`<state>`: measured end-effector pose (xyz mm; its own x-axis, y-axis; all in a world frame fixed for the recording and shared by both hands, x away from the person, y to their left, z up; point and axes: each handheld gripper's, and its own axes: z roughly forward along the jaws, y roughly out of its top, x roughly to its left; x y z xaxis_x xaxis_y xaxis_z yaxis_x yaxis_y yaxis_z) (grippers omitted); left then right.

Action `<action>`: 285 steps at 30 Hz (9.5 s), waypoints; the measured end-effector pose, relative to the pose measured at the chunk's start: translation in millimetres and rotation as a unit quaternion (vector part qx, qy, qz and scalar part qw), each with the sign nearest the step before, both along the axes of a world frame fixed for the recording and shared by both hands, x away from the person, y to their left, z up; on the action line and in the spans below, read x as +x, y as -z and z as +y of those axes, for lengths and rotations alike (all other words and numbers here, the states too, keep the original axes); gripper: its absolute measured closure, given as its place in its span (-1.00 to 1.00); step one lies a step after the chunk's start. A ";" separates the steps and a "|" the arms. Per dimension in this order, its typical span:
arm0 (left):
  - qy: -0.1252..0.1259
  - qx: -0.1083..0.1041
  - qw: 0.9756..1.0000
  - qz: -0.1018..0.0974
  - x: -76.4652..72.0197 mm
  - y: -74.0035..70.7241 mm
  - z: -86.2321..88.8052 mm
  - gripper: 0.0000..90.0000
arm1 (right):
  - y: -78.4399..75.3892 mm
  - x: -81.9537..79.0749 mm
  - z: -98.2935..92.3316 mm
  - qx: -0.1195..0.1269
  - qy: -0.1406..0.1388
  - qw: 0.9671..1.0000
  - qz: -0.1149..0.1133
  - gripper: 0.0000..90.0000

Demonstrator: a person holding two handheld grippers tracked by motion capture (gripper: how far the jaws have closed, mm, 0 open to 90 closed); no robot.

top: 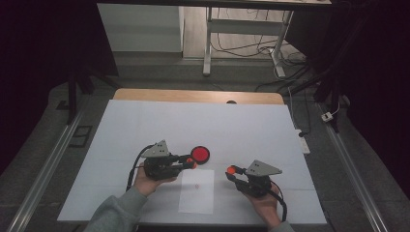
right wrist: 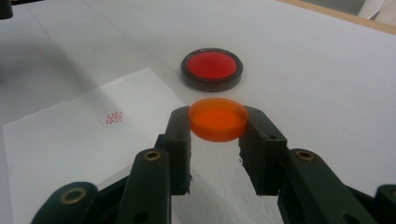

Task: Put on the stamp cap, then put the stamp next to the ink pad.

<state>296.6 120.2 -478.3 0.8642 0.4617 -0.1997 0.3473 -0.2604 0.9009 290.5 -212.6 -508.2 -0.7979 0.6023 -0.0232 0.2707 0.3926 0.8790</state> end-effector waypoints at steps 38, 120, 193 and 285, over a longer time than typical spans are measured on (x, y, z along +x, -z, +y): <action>-0.002 -0.002 1.000 0.001 0.4 0.2 -1.4 0.59 | 3.1 3.5 69.2 -0.005 -0.066 0.998 0.002 0.43; 0.022 -0.002 1.000 0.012 -0.6 14.5 -20.6 0.61 | -3.6 -5.7 86.7 -0.016 -0.074 0.996 -0.036 0.44; -0.041 0.031 0.999 -0.006 6.3 9.0 -0.2 0.61 | -16.0 -1.6 -43.8 -0.009 0.050 0.998 -0.039 0.13; -0.104 0.106 0.989 0.021 22.8 23.9 28.4 -0.25 | -7.6 -0.3 -77.5 -0.028 0.077 0.996 -0.033 0.12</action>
<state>319.4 148.6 -502.2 0.7397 0.6635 -0.1127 0.4491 -0.3620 0.8168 290.2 -290.1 -500.7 -0.6919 0.7135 -0.1102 0.2731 0.4001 0.8748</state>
